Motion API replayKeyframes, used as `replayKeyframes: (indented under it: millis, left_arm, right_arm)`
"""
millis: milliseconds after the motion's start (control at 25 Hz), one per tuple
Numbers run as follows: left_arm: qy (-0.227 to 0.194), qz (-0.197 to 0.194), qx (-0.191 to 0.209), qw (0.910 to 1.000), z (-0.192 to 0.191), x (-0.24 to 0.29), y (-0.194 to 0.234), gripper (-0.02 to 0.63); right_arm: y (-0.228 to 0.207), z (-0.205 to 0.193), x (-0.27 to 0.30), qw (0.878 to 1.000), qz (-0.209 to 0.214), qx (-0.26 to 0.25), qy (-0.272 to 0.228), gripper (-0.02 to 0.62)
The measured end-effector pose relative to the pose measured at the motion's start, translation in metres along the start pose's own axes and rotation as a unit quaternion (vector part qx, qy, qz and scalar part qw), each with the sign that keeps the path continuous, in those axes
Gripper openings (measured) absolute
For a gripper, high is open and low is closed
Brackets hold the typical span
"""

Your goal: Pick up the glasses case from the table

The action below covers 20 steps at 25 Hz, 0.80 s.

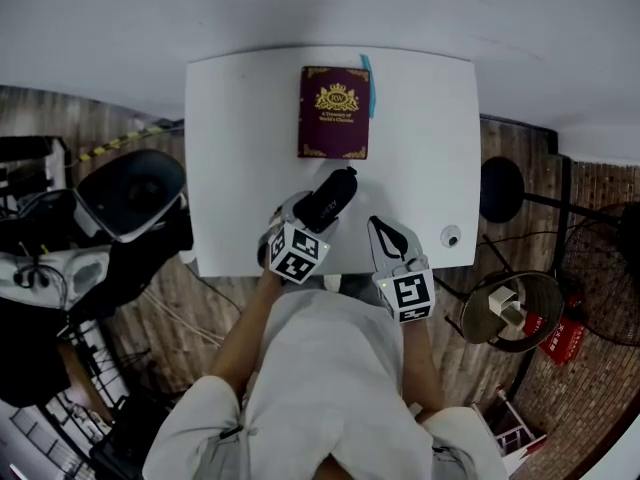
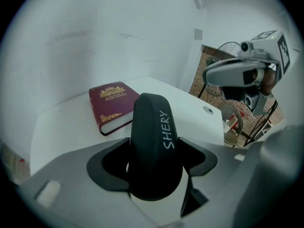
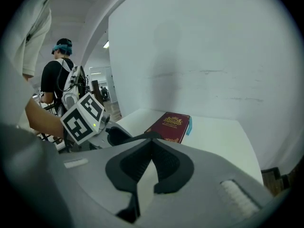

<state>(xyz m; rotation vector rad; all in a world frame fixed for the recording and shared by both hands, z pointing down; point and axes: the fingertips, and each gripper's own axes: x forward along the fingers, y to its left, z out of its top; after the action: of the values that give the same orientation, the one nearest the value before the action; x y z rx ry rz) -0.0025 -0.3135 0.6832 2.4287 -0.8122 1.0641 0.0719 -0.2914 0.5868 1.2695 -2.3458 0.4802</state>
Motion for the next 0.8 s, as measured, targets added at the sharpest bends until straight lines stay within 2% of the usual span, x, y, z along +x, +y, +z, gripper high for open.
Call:
replayKeyframes:
  millis: [400,800]
  left_arm:
    - [-0.099,0.021,-0.005,0.9949,0.049,-0.065,0.019,0.339]
    - [-0.185,0.046,0.015,0.9816,0.093,-0.131,0.022,0.339]
  right_arm:
    - [0.009,0.029,-0.01,0.999,-0.02,-0.024,-0.035,0.005]
    - [0.023,0.068,-0.028,0.995,-0.029,-0.053,-0.084,0.005]
